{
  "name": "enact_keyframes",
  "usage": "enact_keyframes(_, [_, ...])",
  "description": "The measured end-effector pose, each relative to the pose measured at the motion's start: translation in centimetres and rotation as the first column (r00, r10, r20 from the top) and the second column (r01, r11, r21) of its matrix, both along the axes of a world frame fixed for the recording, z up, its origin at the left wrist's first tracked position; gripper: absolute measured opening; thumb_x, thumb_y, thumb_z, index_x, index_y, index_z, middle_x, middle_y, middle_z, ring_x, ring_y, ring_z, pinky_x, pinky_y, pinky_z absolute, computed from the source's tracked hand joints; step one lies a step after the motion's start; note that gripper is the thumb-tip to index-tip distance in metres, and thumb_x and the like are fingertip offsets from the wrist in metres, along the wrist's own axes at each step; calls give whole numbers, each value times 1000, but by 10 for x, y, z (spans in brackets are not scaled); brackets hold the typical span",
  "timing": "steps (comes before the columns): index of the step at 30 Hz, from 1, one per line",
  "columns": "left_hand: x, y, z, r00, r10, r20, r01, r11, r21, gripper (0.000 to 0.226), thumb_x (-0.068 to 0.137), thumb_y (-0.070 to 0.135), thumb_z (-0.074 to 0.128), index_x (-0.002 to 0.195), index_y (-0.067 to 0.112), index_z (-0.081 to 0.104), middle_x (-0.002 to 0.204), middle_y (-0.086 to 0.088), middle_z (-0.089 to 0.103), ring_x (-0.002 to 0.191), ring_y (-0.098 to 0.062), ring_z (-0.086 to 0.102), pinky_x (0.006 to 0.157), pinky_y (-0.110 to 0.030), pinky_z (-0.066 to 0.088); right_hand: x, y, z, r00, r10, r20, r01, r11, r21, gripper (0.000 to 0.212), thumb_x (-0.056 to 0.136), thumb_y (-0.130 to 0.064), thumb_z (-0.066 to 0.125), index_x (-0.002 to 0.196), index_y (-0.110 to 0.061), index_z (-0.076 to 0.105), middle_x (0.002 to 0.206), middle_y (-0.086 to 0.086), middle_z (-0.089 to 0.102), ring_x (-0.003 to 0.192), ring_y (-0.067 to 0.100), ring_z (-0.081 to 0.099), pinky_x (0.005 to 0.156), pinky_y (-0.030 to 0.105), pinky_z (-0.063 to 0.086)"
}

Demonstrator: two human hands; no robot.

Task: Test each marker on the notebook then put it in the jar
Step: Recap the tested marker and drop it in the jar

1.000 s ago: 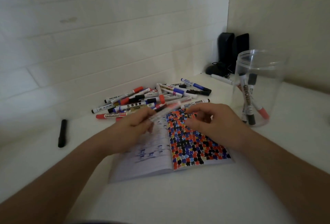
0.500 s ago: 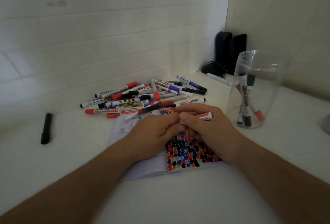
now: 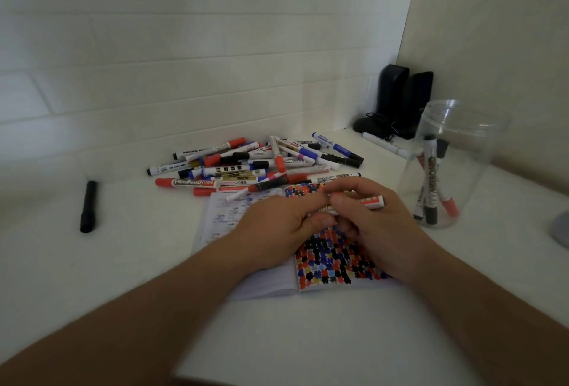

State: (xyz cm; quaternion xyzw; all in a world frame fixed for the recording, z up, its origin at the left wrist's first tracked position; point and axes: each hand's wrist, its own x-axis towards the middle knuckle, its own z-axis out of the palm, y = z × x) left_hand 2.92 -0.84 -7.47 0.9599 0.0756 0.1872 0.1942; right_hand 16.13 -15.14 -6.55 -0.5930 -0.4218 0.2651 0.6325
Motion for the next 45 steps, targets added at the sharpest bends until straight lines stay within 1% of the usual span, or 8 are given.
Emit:
enact_keyframes(3, [-2,-3,2,1000,-18,20,18,1000,-1,30,100,64,34,127,53,40,72,10,60,63,0,55,56,-24,38,-2,-5,4,997,68,-45,-66,997,40,33,92,-28,67,123,-17,67,77,-5,73,66,7,67,58,19,51])
enact_keyframes(7, [-5,-7,3,998,-63,-9,62,991,-122,64,89,73,57,140,49,28,100,13,68,83,1,64,70,-31,56,2,-12,11,991,20,133,-6,994,-108,22,105,-36,56,116,-32,74,92,8,75,81,33,68,72,42,59])
enact_keyframes(12, [-11,-2,1,995,-63,-82,40,965,-260,54,89,24,67,121,35,25,108,13,59,77,-8,58,69,-38,55,34,-37,50,953,14,-303,-32,998,-54,42,96,-46,52,87,-14,78,76,12,68,71,24,60,72,35,46])
enact_keyframes(16, [-7,3,0,996,-48,-71,29,970,-239,38,100,3,49,119,31,33,118,16,62,103,2,60,89,-29,54,27,-54,41,991,120,-61,-129,975,-182,24,75,-27,84,73,-12,66,65,10,53,57,19,46,52,26,37])
enact_keyframes(19, [-2,7,-2,999,-20,-47,11,982,-189,31,102,14,58,122,37,50,121,20,60,108,5,58,95,-26,53,12,-56,18,992,104,74,-87,975,-206,17,71,-15,78,65,-17,63,55,5,51,46,15,40,45,22,34])
enact_keyframes(25, [-5,7,-5,997,-76,-14,72,978,-198,42,91,28,77,129,42,64,111,24,72,105,11,63,92,-11,47,4,-56,0,989,22,149,8,981,-195,21,74,-11,70,60,-17,55,51,2,48,44,11,42,44,19,37])
enact_keyframes(31, [-4,5,-2,995,-88,-45,77,974,-212,24,88,30,81,108,40,73,99,28,72,96,12,64,84,-13,50,4,-57,-1,966,-16,257,81,966,-247,42,86,4,73,57,-18,53,54,10,55,48,17,50,47,24,45])
enact_keyframes(45, [-4,5,1,992,-104,-70,86,971,-221,23,88,31,79,108,41,72,99,28,71,96,13,64,82,-6,48,-3,-55,2,911,-12,412,142,947,-288,30,83,-1,76,62,-10,55,59,14,62,49,12,55,47,23,45])
